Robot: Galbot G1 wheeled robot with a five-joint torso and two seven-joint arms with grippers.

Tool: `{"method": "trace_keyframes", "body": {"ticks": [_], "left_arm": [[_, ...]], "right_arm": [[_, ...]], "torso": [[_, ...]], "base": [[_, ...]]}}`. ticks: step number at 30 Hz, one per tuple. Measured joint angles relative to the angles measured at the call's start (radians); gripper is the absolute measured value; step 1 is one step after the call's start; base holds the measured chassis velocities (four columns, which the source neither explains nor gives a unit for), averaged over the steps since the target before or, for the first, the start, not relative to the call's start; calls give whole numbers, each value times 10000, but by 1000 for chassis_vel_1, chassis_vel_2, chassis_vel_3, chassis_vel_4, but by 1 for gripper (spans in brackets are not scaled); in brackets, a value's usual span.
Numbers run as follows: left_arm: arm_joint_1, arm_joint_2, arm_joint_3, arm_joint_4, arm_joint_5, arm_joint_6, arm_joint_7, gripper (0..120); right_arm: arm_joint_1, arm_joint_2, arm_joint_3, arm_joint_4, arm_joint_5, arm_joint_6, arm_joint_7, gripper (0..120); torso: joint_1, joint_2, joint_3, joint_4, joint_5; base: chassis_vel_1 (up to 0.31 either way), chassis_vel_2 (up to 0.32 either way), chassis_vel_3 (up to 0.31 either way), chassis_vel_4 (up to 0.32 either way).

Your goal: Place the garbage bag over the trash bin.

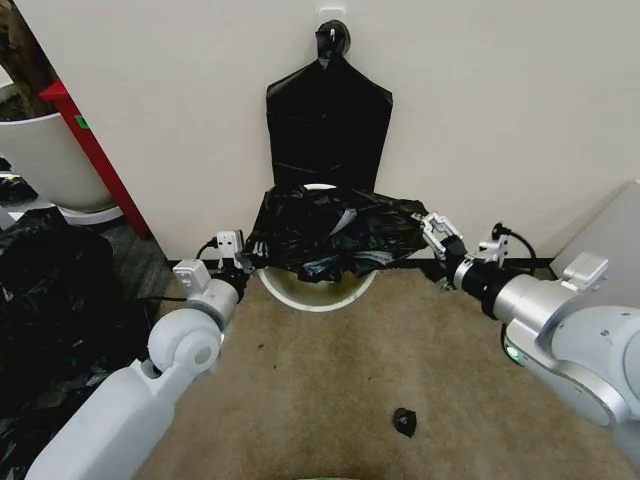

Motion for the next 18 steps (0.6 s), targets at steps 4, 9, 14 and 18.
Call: {"method": "trace_keyframes", "body": {"ticks": [4, 9, 14, 18], "left_arm": [[-56, -17, 61, 6, 156, -186, -26, 1], [-151, 17, 130, -93, 294, -374, -16, 1], [-227, 44, 145, -167, 321, -385, 38, 1], [-217, 90, 133, -205, 362, -385, 181, 1]], "right_arm": [[26, 356, -289, -5, -13, -7, 1, 100], [73, 1020, -645, -11, -331, -145, 158, 100], [268, 1245, -841, -14, -593, -203, 358, 100], [472, 1261, -890, -16, -666, -200, 474, 100]], "torso": [[0, 0, 0, 2, -1], [0, 0, 0, 2, 0], [0, 0, 0, 1, 0], [0, 0, 0, 3, 0]], "base": [[0, 0, 0, 0], [0, 0, 0, 0], [0, 0, 0, 0], [0, 0, 0, 0]]}}
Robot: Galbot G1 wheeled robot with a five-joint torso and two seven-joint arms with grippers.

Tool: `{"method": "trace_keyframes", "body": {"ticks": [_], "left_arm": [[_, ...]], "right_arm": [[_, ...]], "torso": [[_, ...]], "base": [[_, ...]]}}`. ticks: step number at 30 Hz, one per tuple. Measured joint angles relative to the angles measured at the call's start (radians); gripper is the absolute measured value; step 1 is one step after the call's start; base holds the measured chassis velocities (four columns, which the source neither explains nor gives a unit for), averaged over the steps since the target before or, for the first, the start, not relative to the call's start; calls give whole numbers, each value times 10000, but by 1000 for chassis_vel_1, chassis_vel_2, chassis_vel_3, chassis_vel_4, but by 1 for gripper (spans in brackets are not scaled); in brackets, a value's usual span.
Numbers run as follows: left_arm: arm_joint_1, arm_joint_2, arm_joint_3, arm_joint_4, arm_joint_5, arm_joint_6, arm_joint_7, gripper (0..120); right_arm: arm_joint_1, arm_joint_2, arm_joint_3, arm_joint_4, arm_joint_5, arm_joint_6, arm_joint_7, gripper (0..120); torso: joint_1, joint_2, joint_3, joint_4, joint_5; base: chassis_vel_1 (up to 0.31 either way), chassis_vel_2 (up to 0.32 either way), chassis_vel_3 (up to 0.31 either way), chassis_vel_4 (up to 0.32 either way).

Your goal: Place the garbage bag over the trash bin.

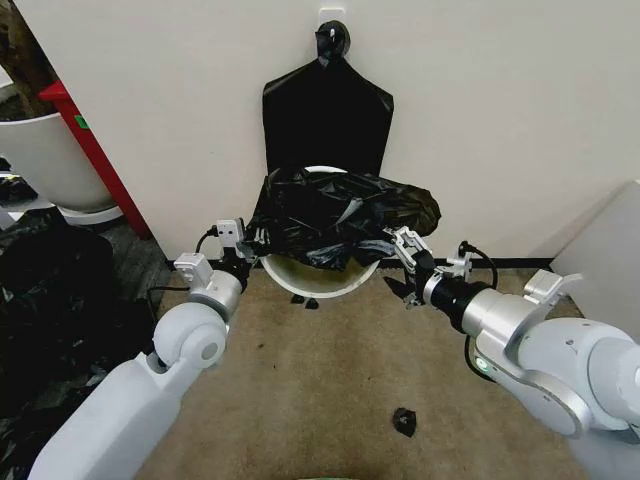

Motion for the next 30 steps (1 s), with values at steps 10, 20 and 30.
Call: {"method": "trace_keyframes", "body": {"ticks": [10, 20, 30], "left_arm": [[-76, -5, -27, -11, -31, 68, 146, 1], [-103, 1, -58, -64, -135, 93, 209, 1], [-120, 12, -189, -143, -506, 254, 155, 1]], "right_arm": [[22, -141, -114, -12, -466, -192, 100, 66], [-220, -205, -38, -42, -783, -315, 85, 32], [-695, -405, 110, -18, -1296, -771, -46, 0]], "torso": [[0, 0, 0, -1, 0], [0, 0, 0, -1, 1], [0, 0, 0, 0, 1]], "base": [[0, 0, 0, 0], [0, 0, 0, 0], [0, 0, 0, 0]]}}
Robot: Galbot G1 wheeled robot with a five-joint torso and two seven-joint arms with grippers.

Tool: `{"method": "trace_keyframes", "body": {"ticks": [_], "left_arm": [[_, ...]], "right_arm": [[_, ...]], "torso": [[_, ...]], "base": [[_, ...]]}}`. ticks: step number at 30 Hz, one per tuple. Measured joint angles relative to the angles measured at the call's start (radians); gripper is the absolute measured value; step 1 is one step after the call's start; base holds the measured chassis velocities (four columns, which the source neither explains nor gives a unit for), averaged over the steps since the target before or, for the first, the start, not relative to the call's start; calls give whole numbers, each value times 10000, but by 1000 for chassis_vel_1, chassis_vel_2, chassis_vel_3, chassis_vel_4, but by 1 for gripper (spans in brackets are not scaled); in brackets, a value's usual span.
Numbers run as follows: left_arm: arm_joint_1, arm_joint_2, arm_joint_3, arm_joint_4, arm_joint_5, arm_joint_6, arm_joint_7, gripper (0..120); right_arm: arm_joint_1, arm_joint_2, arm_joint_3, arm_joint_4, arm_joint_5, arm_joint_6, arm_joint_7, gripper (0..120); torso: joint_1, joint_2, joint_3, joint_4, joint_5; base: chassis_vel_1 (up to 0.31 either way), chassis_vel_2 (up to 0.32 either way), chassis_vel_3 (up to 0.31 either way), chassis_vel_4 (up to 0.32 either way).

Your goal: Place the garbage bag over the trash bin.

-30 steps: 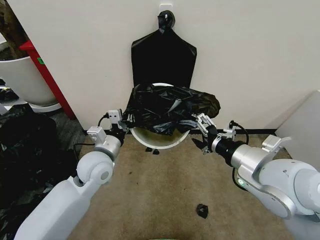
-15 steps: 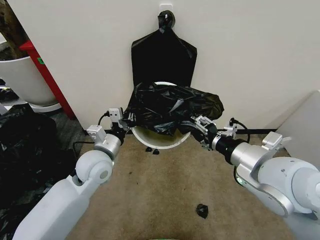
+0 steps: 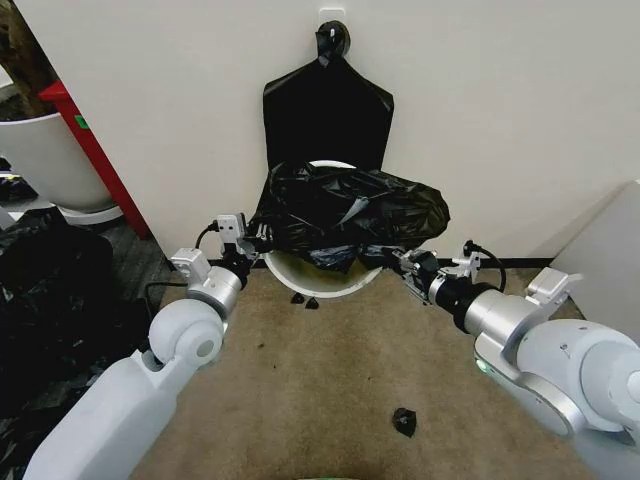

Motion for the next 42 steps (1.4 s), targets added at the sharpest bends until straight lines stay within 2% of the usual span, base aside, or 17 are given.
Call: {"method": "trace_keyframes", "body": {"ticks": [9, 25, 34, 38, 40, 42], "left_arm": [[-108, -27, -106, 89, -535, 322, -298, 1], [-548, 108, -290, 227, -1654, 743, -824, 1], [-663, 143, -241, 83, -2212, 881, -1044, 1], [-674, 182, -271, 180, -2177, 815, -1046, 1], [-709, 166, -298, 262, -2171, 755, -1101, 1], [-767, 115, -335, 349, -2171, 719, -1237, 1]], "right_arm": [[-1260, -243, 203, 4, -805, -1384, -739, 0], [-2729, 286, -77, 9, -979, -2237, -573, 0], [-2679, 759, -741, 13, -1623, -2586, -927, 0], [-2676, 804, -581, 14, -1590, -2691, -743, 0], [-2892, 770, -480, 14, -1709, -2921, -769, 1], [-3168, 753, -425, 14, -2004, -3093, -972, 8]], "torso": [[0, 0, 0, -1, -1], [0, 0, 0, -1, -2], [0, 0, -1, -2, 0], [0, 0, 0, 1, -2], [0, 0, 0, 0, -1], [0, 0, 0, -2, -1]], "base": [[0, 0, 0, 0], [0, 0, 0, 0], [0, 0, 0, 0], [0, 0, 0, 0], [0, 0, 0, 0], [0, 0, 0, 0]]}}
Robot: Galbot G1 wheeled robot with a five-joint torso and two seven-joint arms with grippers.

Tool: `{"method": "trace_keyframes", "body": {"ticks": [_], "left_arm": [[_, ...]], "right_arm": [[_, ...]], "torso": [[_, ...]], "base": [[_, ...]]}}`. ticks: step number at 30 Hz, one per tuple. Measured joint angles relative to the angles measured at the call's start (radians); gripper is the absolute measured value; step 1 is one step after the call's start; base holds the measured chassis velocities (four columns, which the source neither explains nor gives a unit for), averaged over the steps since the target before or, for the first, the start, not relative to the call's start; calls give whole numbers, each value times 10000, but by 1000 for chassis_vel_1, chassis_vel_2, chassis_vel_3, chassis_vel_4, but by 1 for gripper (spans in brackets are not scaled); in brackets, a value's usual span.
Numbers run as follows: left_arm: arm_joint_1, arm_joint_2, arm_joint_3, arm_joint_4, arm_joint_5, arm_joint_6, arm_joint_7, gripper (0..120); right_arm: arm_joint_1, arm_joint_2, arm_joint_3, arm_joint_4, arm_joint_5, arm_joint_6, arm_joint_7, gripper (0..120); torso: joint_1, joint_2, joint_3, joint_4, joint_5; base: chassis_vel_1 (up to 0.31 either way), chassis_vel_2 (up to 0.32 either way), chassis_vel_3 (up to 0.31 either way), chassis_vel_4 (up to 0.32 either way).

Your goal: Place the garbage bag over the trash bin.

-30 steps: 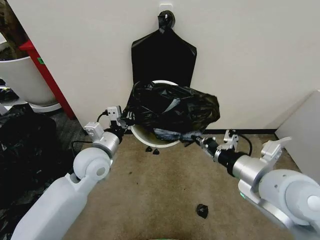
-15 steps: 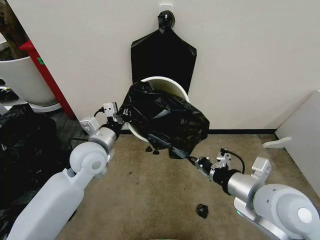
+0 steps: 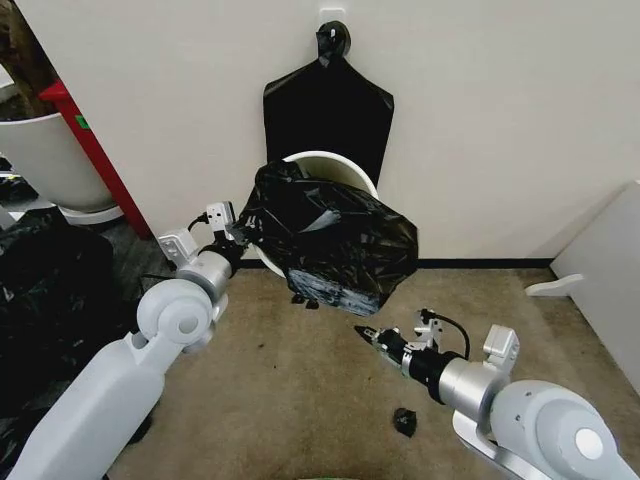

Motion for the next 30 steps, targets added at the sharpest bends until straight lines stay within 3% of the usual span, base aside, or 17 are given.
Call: {"method": "trace_keyframes", "body": {"ticks": [3, 5, 18, 20, 26, 30], "left_arm": [[-63, -91, -36, 66, -132, -5, -349, 1], [-61, -102, -36, 58, -195, 14, -447, 1], [59, -132, -57, -59, -1114, 171, -1226, 1], [52, -150, -65, -121, -1407, 225, -1335, 1], [57, -132, -77, -134, -1603, 290, -1357, 1], [47, -87, -96, -136, -1664, 308, -1344, 1]], "right_arm": [[-437, 38, 243, 0, -284, -258, -1049, 23], [-573, 52, 291, 0, -612, -264, -1522, 26], [-918, 611, 193, -1, -2123, 849, -4427, 73], [-962, 776, 126, -1, -2608, 856, -5580, 85], [-997, 905, 107, -430, -3924, 637, -7222, 99], [-1006, 841, 119, -808, -4493, 453, -7590, 100]], "torso": [[0, 0, 0, 1, 0], [0, 0, 0, 1, -1], [0, 0, 0, 1, 0], [0, 0, 0, 1, 0], [0, 0, 0, 2, 0], [0, 0, 0, 1, 1]], "base": [[0, 0, 0, 0], [0, 0, 0, 0], [0, 0, 0, 0], [0, 0, 0, 0], [0, 0, 0, 0], [0, 0, 0, 0]]}}
